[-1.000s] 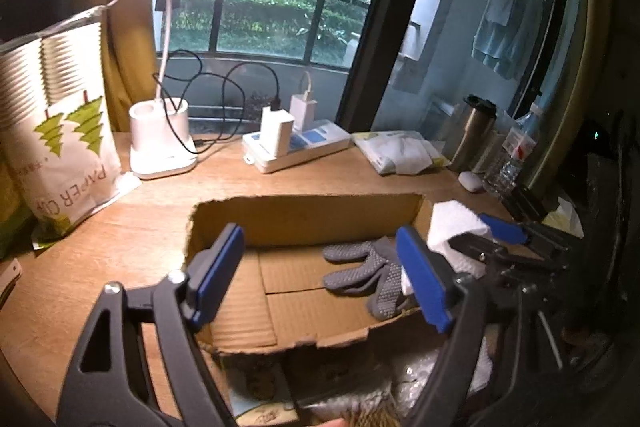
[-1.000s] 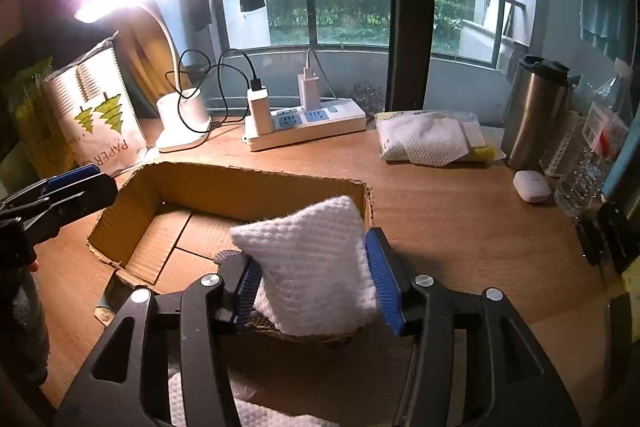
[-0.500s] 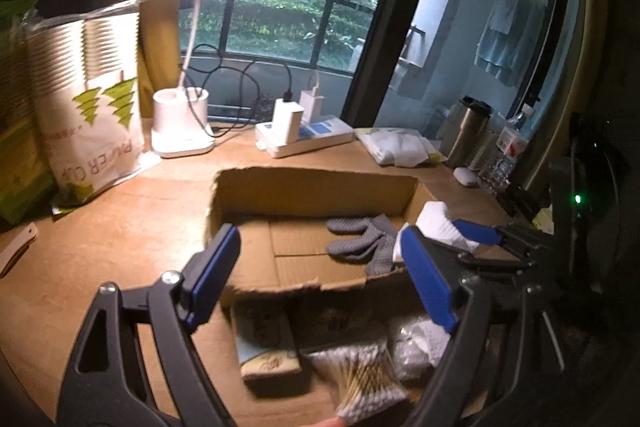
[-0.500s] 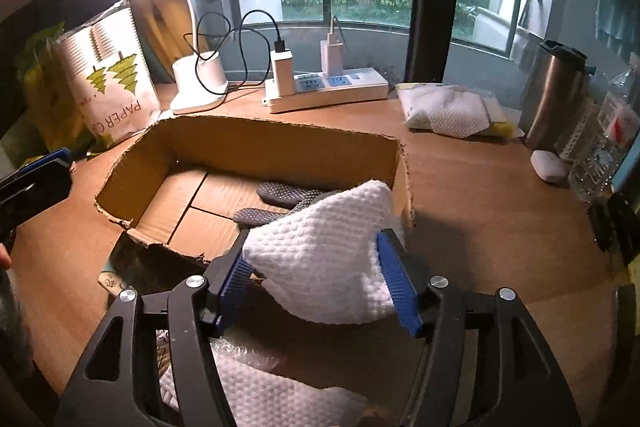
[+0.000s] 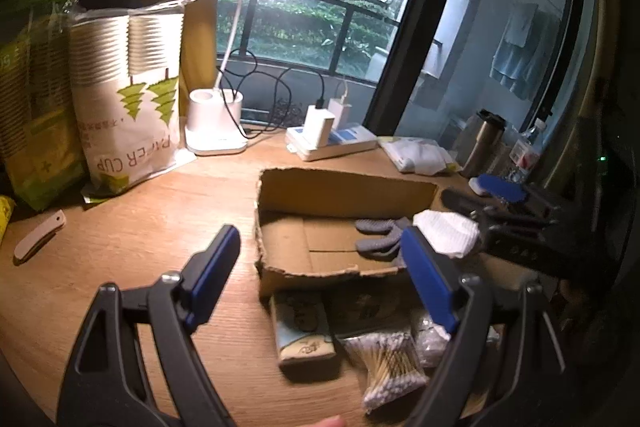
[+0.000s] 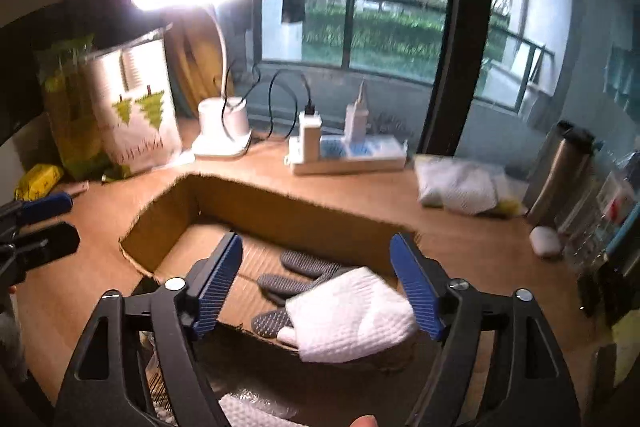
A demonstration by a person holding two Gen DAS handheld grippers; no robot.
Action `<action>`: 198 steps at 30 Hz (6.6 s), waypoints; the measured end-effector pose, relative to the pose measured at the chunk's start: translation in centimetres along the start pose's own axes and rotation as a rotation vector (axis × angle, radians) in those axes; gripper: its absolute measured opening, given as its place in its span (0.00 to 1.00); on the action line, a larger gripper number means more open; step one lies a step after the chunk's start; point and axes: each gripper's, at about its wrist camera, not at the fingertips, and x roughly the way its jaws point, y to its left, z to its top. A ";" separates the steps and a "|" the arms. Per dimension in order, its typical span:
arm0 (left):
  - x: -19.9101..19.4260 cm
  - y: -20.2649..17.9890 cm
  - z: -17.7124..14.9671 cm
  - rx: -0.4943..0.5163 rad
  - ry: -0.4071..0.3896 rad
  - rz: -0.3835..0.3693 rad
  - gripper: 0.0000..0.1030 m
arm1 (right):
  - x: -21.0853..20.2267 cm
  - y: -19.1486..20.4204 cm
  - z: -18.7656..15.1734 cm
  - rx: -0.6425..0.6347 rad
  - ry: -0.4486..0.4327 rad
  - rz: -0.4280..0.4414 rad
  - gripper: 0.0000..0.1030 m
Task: Organize soft objects
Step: 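Lower the white towel into the cardboard box and open the right gripper, then grasp the second white towel with the right gripper while the left gripper grasps the cotton swab bag, then carry the cotton swab bag into the box with the left gripper while the right gripper drops the towel in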
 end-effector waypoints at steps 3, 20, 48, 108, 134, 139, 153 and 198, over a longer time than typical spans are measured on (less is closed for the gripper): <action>-0.2 0.0 -0.1 0.000 0.000 -0.008 0.81 | -0.9 -0.3 0.0 0.006 -0.030 -0.022 0.80; -1.1 -2.1 -3.4 0.006 0.021 -0.034 0.81 | -4.6 -0.3 -4.8 0.050 0.053 -0.032 0.80; 0.3 -4.0 -8.8 0.073 0.136 0.009 0.81 | -3.2 0.8 -12.0 0.140 0.182 0.093 0.64; 1.2 -6.3 -9.3 0.134 0.190 -0.036 0.39 | -4.3 -1.0 -13.1 0.137 0.137 0.140 0.37; -2.6 -4.4 -5.4 0.129 0.069 -0.031 0.39 | -8.9 -0.9 -8.1 0.128 -0.044 0.172 0.21; -2.9 -3.4 -4.4 0.122 0.050 -0.019 0.39 | -8.4 0.0 -6.9 0.104 -0.048 0.190 0.21; -1.1 -2.7 -1.5 0.125 0.026 -0.017 0.39 | -5.5 -0.2 -4.0 0.096 -0.052 0.209 0.21; 5.6 -2.0 -0.2 0.061 0.099 0.051 0.69 | 2.0 -1.6 -0.5 0.099 0.023 0.168 0.37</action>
